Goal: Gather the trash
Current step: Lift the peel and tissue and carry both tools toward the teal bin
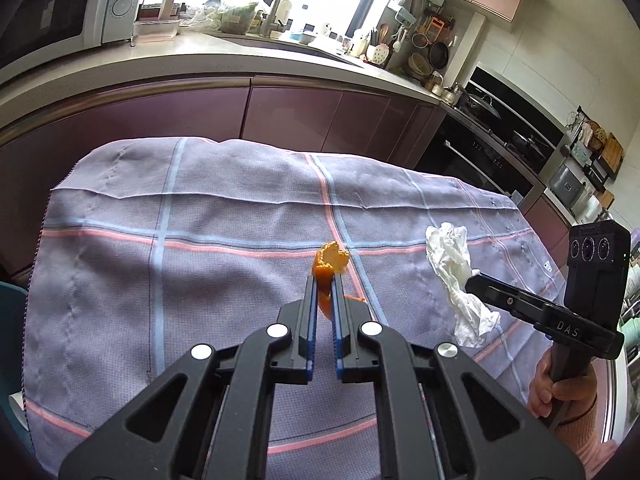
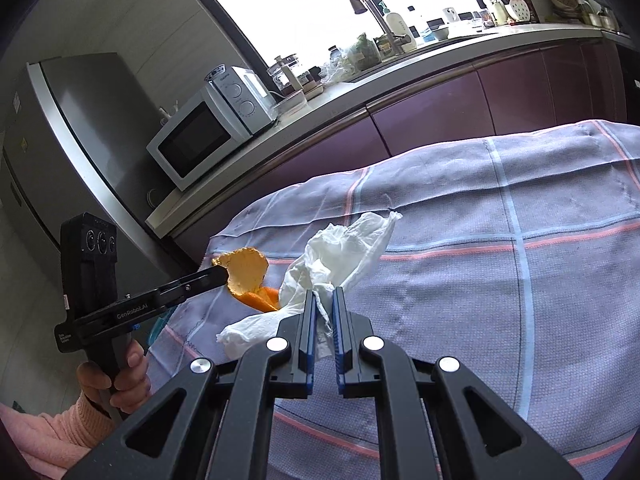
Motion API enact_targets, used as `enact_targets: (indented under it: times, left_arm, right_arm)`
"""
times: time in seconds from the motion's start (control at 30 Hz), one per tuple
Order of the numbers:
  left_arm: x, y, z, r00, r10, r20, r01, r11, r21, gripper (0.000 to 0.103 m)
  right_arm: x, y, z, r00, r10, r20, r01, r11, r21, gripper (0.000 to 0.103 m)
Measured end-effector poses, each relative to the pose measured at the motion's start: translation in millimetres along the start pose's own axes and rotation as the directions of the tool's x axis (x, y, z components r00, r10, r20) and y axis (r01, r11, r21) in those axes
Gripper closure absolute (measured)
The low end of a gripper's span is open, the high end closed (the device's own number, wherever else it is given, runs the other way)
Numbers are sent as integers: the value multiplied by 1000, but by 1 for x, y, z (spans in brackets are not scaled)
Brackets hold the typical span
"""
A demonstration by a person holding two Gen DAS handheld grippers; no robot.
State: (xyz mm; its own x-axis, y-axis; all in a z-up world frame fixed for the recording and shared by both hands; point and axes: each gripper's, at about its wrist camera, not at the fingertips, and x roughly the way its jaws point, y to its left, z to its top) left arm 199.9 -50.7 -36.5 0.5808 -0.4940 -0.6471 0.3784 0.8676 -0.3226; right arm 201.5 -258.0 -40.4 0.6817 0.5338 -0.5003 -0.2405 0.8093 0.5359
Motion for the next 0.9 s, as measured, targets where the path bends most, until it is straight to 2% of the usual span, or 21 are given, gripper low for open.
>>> enact_targets:
  times: [0.43,0.9]
  left_arm:
    - [-60,15,-16,996,51,74,-52,999,7,98]
    - [-99,31,-26,990,76,117,-75,997,-16,99]
  right_arm:
    - [12,41,-8,998,65,-24,-66,996,-53,96]
    - [17,69,-15,995,93,-45,-97,991,-93,96]
